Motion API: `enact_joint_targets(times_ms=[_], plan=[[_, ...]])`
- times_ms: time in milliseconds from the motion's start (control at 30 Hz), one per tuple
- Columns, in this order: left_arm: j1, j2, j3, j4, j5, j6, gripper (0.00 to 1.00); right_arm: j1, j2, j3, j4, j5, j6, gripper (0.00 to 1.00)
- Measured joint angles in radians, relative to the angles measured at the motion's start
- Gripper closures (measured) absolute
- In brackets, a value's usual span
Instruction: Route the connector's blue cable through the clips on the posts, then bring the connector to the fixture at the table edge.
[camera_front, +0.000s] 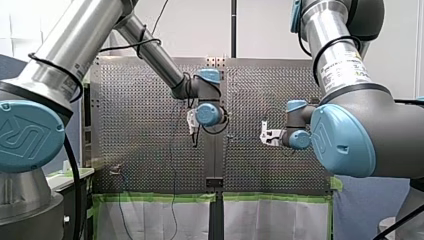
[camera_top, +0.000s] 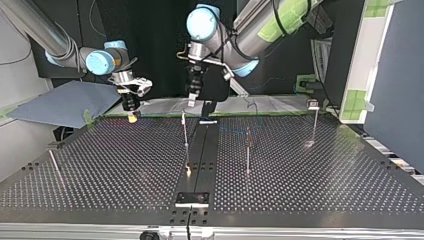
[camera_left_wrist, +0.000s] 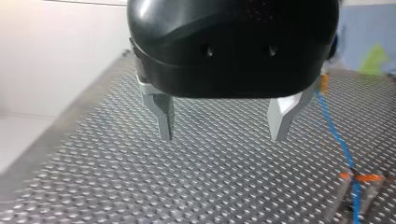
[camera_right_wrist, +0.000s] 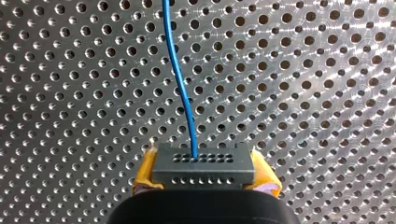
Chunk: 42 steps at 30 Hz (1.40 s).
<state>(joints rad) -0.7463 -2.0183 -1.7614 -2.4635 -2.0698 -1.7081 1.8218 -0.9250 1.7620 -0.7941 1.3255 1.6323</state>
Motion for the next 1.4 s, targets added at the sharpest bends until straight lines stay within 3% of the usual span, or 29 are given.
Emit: enact_joint_targets(times_ms=[267, 567, 967, 1400], plan=[[-0.001, 0.072, -0.072, 0.072, 0.007, -0.063, 0.0, -0.001, 0.0, 0.0, 0.004, 0.0, 0.003, 1.0], [-0.002, 0.156, -0.156, 0.156, 0.01, -0.098, 0.0, 0.001, 0.001, 0.0, 0.008, 0.0, 0.003, 1.0], [-0.009, 0.251, -0.255, 0.254, -0.018, -0.098, 0.0, 0.001, 0.002, 0.0, 0.01, 0.0, 0.007, 1.0], [-0.009, 0.174, -0.361, 0.361, -0.005, -0.092, 0.0, 0.001, 0.003, 0.0, 0.016, 0.0, 0.009, 1.0]])
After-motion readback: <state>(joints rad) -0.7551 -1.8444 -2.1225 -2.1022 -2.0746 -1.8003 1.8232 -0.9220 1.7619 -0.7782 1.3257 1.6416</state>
